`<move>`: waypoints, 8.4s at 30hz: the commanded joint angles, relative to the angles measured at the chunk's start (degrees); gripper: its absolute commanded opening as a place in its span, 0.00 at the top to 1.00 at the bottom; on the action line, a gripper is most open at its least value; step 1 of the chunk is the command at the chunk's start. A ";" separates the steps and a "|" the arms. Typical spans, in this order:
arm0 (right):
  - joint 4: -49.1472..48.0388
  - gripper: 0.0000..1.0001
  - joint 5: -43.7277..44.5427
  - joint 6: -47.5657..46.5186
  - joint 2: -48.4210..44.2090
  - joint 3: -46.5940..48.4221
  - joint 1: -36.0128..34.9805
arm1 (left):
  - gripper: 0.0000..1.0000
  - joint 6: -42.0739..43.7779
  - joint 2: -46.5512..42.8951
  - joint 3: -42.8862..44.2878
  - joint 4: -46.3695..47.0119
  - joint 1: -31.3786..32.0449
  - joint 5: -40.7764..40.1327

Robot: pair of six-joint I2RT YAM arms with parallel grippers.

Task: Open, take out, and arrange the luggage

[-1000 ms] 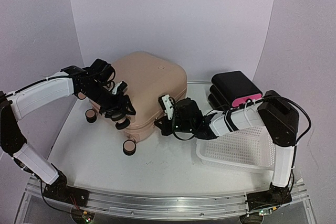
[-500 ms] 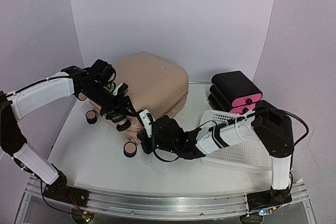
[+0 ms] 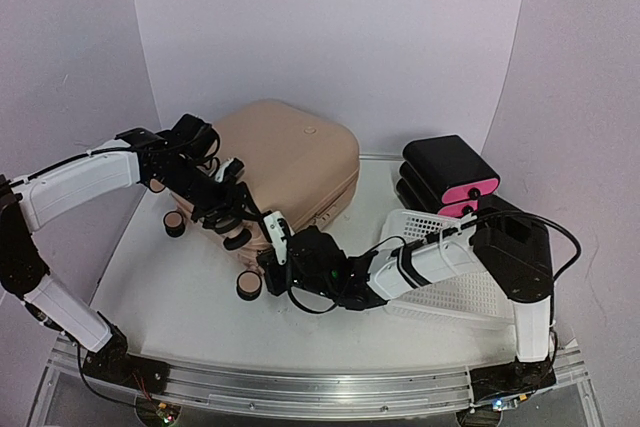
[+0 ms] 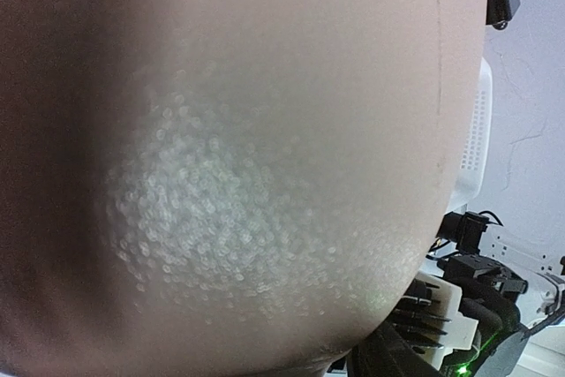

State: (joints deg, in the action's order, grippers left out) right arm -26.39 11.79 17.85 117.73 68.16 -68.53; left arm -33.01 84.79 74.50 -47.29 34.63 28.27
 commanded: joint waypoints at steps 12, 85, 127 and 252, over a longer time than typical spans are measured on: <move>-7.79 1.00 -1.15 -3.70 -5.72 -4.06 0.29 | 0.44 10.46 -5.69 2.03 3.86 1.04 3.77; -2.88 1.00 20.37 -23.79 10.86 21.84 -10.81 | 0.98 10.55 -9.11 -14.62 10.29 -21.78 3.71; 9.83 1.00 -7.37 -10.48 -6.35 2.68 3.66 | 0.86 11.09 -14.52 -19.83 8.73 -23.59 1.73; 90.14 0.57 25.86 49.53 12.76 60.84 -4.94 | 0.26 4.10 -19.99 -60.11 79.15 12.00 -15.66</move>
State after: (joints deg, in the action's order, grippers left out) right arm 62.81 34.72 66.32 131.07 126.26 -73.38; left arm -29.54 66.02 14.41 31.33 46.92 11.49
